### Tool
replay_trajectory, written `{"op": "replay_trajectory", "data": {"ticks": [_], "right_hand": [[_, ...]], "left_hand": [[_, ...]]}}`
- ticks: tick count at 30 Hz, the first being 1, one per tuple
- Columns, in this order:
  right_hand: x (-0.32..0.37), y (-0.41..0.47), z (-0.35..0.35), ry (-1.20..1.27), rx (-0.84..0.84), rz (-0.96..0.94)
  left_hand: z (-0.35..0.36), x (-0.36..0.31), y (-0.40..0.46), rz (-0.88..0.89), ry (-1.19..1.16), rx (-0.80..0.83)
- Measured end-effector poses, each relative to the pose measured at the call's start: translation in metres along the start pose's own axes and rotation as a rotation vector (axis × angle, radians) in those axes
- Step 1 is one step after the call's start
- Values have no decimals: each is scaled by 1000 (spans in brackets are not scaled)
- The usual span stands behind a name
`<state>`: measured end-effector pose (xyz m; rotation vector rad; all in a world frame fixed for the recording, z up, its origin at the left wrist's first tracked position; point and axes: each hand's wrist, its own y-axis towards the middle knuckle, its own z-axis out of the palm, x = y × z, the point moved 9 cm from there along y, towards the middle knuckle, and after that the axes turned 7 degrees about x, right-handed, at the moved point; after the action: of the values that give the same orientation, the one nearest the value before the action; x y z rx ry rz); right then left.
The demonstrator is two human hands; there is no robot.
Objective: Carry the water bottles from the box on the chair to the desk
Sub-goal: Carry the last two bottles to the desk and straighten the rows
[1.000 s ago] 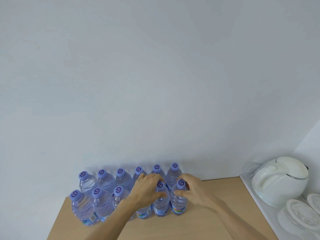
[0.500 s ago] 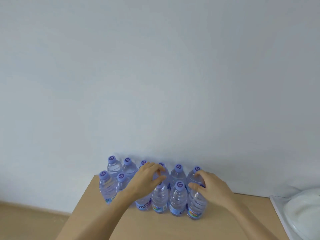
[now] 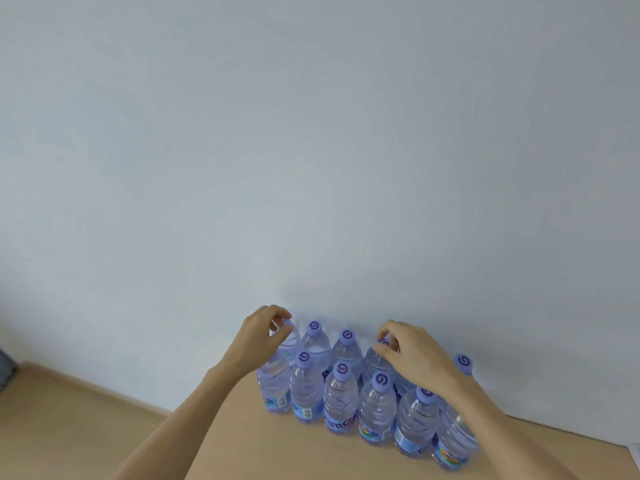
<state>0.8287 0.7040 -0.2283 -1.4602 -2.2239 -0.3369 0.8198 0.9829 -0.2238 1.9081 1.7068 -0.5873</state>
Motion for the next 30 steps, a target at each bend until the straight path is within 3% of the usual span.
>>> {"op": "replay_trajectory", "data": {"ticks": [5, 15, 30], "right_hand": [[44, 43, 25, 74, 19, -29], [80, 101, 78, -26, 140, 13], [67, 105, 85, 17, -40, 65]], "left_hand": [[-4, 36, 23, 10, 34, 100], [34, 57, 62, 171, 139, 390], [36, 67, 68, 153, 77, 235]]}}
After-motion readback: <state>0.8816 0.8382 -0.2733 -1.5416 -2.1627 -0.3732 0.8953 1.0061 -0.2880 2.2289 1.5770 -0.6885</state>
